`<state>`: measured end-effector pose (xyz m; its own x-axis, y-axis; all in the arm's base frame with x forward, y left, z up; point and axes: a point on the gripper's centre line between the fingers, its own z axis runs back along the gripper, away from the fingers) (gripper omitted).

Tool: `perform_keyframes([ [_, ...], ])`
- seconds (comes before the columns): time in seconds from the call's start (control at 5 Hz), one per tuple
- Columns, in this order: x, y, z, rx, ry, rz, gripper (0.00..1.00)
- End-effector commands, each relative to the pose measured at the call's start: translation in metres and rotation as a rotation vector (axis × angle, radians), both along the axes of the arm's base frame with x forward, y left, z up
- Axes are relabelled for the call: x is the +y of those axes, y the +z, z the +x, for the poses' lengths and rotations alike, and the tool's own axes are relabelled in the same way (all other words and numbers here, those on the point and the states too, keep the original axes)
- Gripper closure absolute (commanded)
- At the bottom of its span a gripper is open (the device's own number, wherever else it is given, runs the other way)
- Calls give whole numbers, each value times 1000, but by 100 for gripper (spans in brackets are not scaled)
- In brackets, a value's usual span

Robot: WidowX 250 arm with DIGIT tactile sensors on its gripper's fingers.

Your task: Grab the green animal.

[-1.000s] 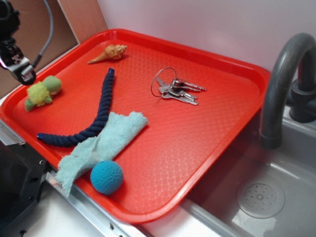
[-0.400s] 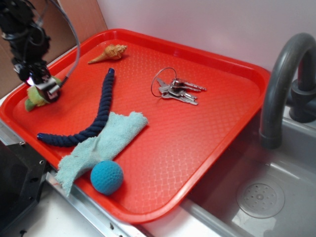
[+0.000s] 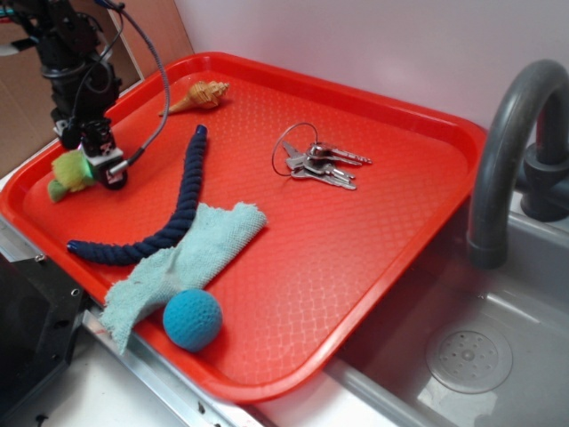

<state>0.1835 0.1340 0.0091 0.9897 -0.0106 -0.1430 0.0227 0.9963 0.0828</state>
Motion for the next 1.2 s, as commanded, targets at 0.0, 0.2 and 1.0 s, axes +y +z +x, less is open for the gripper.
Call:
perform_keyframes([
  [0.0,10,-14,9,-18,38,17,100],
  [0.2,18,-11,18,-16,81,30,100],
  [1.0,-29,120,33,-200,89,-89,100],
])
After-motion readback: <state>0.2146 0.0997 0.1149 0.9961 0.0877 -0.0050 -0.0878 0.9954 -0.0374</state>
